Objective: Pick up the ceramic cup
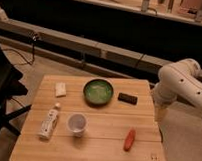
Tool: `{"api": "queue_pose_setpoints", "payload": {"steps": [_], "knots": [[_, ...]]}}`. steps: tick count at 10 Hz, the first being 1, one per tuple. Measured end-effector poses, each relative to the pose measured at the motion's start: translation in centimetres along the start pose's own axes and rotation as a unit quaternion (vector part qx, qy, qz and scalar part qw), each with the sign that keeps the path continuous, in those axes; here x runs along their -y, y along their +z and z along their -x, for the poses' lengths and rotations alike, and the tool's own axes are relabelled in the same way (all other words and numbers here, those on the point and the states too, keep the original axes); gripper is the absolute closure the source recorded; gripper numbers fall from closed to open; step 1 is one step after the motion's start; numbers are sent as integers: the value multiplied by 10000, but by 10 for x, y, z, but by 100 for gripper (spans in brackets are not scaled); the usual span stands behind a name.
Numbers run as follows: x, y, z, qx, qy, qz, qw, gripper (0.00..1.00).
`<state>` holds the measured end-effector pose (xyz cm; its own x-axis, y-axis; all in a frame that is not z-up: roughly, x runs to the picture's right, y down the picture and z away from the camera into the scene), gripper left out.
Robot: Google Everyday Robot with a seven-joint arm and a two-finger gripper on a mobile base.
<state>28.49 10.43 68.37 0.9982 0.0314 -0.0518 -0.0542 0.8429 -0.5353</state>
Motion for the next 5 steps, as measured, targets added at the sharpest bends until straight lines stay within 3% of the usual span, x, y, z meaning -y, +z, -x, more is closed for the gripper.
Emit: {"api": "queue_pose_setpoints", "payload": {"steps": [5], "knots": [[0, 0, 0, 1, 0, 1, 10000, 20]]}}
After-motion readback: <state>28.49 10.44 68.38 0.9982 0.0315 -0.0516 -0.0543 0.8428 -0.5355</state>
